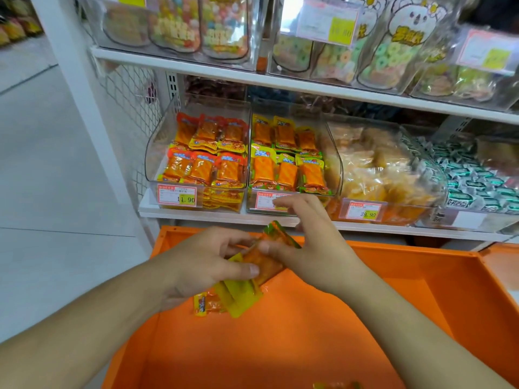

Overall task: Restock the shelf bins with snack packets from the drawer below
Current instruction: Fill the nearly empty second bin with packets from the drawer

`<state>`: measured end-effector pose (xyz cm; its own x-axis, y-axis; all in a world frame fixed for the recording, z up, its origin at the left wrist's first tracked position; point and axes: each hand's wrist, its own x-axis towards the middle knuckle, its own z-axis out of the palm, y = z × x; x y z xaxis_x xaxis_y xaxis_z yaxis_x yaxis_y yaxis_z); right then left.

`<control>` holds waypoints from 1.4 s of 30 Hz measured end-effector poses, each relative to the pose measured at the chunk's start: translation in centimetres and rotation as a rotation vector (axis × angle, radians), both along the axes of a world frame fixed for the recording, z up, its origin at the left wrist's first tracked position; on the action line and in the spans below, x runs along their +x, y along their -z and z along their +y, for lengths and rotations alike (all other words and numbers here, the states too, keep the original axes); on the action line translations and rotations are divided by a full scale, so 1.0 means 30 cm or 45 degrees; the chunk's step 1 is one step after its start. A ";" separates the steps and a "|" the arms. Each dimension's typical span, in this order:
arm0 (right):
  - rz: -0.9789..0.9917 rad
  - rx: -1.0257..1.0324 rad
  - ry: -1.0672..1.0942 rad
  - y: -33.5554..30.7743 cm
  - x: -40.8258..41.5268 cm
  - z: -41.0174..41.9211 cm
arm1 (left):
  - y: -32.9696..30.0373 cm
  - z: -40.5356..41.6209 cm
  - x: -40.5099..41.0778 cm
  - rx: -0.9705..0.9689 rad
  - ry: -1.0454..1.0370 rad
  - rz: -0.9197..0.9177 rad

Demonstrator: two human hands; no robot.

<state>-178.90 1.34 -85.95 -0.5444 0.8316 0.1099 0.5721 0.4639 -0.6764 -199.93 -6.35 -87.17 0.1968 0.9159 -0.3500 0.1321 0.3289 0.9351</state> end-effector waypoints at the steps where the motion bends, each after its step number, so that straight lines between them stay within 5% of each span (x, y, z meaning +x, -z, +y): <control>1: 0.044 -0.183 0.032 -0.011 0.006 0.001 | -0.007 -0.001 -0.004 0.016 0.000 0.003; 3: 0.169 -0.531 0.022 -0.020 0.023 0.005 | -0.015 -0.004 -0.012 0.022 -0.021 0.008; 6: 0.287 -0.684 -0.062 -0.036 0.027 -0.017 | -0.023 -0.012 -0.025 0.012 -0.006 0.026; 13: 0.342 -0.260 0.127 -0.067 0.011 -0.048 | -0.009 -0.015 -0.025 0.006 -0.429 0.445; 17: 0.016 0.410 0.069 -0.036 0.015 -0.069 | -0.044 -0.018 -0.011 -0.462 -0.385 -0.088; 23: -0.072 0.770 -0.253 -0.022 -0.031 -0.123 | -0.074 -0.013 0.000 -0.184 -0.491 -0.520; 30: -0.038 0.335 -0.382 -0.031 -0.023 -0.133 | -0.047 -0.006 -0.033 0.109 -0.549 -0.202; 35: 0.235 0.236 -0.034 -0.020 -0.046 -0.123 | -0.052 -0.014 -0.022 0.182 -0.454 -0.084; 39: 0.462 -0.268 0.134 -0.028 -0.062 -0.109 | -0.060 -0.025 0.000 0.192 -0.369 -0.022; 42: 0.531 -0.375 0.168 -0.024 -0.056 -0.095 | -0.063 -0.028 0.016 0.233 -0.345 0.033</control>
